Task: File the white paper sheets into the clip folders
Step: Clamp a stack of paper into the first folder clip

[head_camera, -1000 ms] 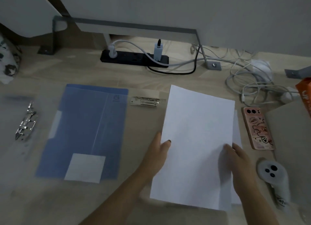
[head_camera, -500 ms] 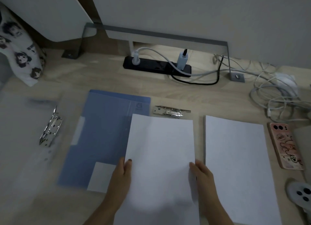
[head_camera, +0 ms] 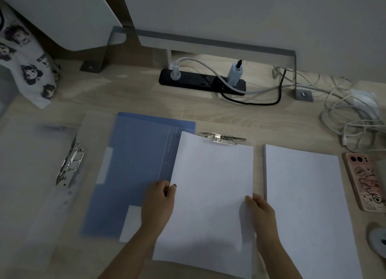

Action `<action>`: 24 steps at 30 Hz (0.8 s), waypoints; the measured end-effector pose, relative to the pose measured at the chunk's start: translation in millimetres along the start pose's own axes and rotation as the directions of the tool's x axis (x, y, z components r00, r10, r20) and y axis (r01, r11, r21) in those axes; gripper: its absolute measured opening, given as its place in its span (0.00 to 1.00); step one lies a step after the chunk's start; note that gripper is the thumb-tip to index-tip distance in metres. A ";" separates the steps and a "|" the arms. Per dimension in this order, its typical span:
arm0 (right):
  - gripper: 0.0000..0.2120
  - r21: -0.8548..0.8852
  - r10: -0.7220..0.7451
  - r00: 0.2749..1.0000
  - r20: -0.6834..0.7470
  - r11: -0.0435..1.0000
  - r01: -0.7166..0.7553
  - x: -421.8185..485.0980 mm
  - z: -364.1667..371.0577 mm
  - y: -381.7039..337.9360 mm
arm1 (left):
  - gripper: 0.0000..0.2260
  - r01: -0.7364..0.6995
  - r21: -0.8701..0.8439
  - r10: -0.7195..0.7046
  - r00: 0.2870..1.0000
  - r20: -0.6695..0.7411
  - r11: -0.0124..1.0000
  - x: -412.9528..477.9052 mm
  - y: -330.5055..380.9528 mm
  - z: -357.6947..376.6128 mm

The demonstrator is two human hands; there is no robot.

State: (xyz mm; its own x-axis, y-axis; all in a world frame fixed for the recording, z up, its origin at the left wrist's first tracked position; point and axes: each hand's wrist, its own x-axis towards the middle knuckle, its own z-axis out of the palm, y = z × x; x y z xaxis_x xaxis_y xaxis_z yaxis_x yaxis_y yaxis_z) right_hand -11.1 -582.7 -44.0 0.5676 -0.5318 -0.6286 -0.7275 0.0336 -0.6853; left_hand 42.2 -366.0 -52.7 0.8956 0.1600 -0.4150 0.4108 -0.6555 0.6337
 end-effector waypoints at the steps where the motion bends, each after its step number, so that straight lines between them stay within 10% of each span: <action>1: 0.07 -0.027 -0.017 1.000 -0.010 1.000 0.016 1.6 1.4 -1.7 | 0.16 0.000 0.005 0.000 1.000 -0.003 1.000 1.8 -0.6 0.6; 24: 0.08 -0.215 -0.131 0.991 -0.002 0.968 0.128 11.6 8.2 -4.1 | 0.12 0.057 -0.006 -0.057 0.998 -0.031 0.998 7.7 -0.4 2.6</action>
State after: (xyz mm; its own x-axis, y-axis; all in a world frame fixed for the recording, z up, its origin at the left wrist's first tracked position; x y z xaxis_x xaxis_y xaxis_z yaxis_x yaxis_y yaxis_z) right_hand 1.6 -582.1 -51.5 0.6576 -0.5330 -0.5325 -0.7147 -0.2176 -0.6647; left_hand 48.5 -366.4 -57.9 0.8754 0.2200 -0.4305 0.4624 -0.6410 0.6127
